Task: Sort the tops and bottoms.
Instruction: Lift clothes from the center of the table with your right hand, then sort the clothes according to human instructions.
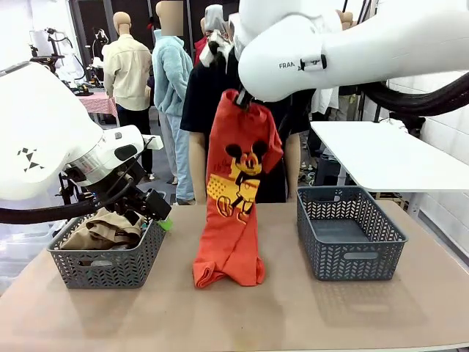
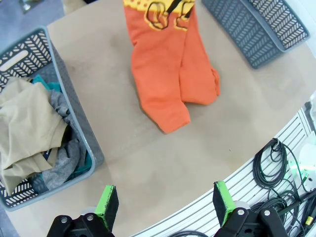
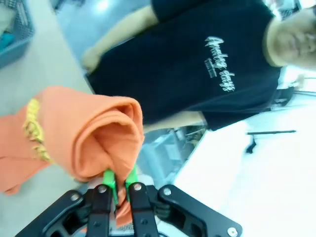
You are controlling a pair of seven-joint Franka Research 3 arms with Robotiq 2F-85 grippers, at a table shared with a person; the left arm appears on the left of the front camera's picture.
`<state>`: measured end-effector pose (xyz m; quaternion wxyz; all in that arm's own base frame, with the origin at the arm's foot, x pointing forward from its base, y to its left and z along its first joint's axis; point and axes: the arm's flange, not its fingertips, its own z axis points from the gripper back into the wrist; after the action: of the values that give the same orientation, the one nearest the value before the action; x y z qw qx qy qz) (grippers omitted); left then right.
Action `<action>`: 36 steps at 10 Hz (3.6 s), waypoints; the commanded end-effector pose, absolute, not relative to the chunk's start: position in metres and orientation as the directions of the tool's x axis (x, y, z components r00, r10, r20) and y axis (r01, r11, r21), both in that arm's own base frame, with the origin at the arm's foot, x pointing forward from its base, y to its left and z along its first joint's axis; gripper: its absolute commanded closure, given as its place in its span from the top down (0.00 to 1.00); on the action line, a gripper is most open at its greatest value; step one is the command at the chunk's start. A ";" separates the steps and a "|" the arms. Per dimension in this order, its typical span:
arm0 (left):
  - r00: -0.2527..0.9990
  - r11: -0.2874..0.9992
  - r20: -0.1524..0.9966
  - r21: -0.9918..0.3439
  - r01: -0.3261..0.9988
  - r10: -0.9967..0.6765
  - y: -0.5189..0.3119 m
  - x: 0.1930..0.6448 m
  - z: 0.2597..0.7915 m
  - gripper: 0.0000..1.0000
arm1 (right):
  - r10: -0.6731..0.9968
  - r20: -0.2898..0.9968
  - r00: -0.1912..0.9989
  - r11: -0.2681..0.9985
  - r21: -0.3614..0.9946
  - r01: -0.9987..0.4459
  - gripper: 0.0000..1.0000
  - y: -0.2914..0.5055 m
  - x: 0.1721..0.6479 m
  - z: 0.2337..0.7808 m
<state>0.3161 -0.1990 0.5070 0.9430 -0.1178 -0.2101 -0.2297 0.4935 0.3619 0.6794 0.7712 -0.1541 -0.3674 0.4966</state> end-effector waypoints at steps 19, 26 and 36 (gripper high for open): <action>0.808 0.865 0.447 -0.132 0.484 -0.384 -0.199 0.315 0.506 1.00 | 0.884 0.432 0.179 0.452 -0.688 -0.567 0.00 0.375 0.476 0.723; 0.808 0.865 0.447 -0.132 0.484 -0.384 -0.199 0.315 0.506 1.00 | 0.884 0.432 0.179 0.452 -0.688 -0.567 0.00 0.375 0.476 0.723; 0.808 0.865 0.447 -0.132 0.484 -0.384 -0.199 0.315 0.506 1.00 | 0.884 0.432 0.179 0.452 -0.688 -0.567 0.00 0.375 0.476 0.723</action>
<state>0.3161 -0.1991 0.5070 0.9430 -0.1178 -0.2101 -0.2298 0.4769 0.3765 0.7192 0.7454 -0.1862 -0.4125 0.4895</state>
